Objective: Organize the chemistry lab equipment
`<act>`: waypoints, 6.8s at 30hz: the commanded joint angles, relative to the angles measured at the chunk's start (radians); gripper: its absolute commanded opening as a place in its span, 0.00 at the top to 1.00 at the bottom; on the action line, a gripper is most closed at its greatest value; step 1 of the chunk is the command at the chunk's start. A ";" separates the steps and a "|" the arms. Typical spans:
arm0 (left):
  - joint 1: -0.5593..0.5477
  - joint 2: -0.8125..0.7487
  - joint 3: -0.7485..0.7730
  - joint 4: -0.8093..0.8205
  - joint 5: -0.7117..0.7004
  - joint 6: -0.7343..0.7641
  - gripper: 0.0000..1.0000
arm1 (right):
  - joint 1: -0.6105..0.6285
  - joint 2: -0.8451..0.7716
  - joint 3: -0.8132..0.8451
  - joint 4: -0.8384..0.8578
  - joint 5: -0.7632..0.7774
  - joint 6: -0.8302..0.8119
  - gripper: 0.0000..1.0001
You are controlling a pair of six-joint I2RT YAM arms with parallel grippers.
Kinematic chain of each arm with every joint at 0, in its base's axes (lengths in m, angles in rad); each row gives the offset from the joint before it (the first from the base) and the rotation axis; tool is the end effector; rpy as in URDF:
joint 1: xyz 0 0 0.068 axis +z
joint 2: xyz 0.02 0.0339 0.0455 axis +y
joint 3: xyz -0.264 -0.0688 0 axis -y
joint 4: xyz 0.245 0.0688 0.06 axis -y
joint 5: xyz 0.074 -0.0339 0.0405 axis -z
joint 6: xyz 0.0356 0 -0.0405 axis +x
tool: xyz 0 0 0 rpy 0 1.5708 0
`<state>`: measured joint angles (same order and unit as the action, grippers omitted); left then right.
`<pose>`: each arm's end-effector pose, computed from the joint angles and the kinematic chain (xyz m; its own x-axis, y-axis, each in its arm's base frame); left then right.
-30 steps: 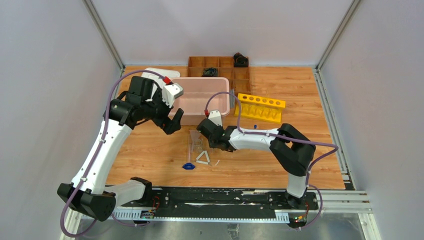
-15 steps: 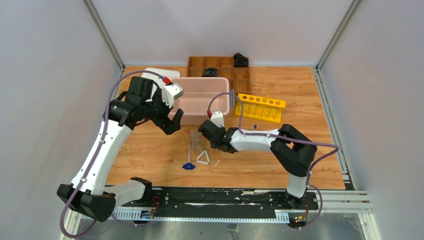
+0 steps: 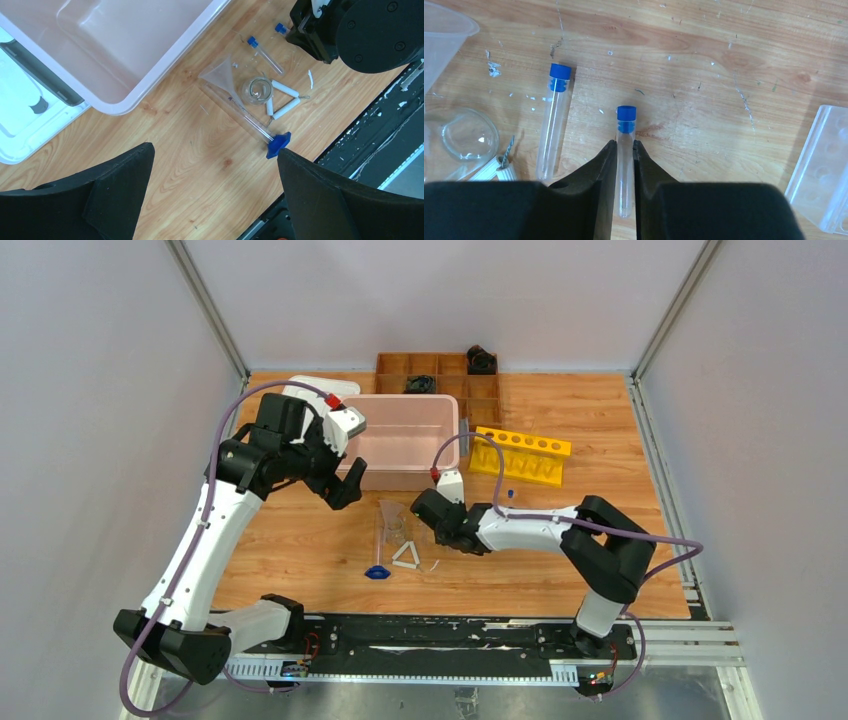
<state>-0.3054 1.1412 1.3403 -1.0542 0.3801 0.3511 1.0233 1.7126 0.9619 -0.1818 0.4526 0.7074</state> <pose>0.1950 -0.0753 0.3800 -0.4999 0.4925 -0.7124 0.7277 0.6849 -0.0372 0.1906 0.2827 0.1665 -0.7286 -0.0724 -0.6811 -0.2088 0.9705 0.1203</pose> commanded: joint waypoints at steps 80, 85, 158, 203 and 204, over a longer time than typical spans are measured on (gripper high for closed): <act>-0.005 0.010 0.096 0.040 0.300 -0.066 0.95 | -0.006 -0.280 0.510 0.047 -0.343 0.134 0.54; -0.006 -0.018 0.061 0.010 0.246 0.041 0.95 | -0.038 -0.214 0.654 -0.145 -0.500 0.051 0.48; -0.007 -0.044 0.013 -0.006 0.020 0.092 0.00 | -0.660 -0.385 0.032 -0.413 -0.106 -0.314 1.00; -0.006 -0.013 0.006 -0.006 0.017 0.059 0.00 | -0.661 -0.433 -0.042 -0.379 -0.264 -0.292 1.00; -0.005 -0.014 0.005 -0.006 0.017 0.059 0.00 | -0.660 -0.428 -0.044 -0.377 -0.263 -0.292 1.00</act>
<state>-0.3054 1.1282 1.3430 -1.0718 0.3950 0.4183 0.3721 1.2621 0.9440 -0.5468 0.2073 0.4015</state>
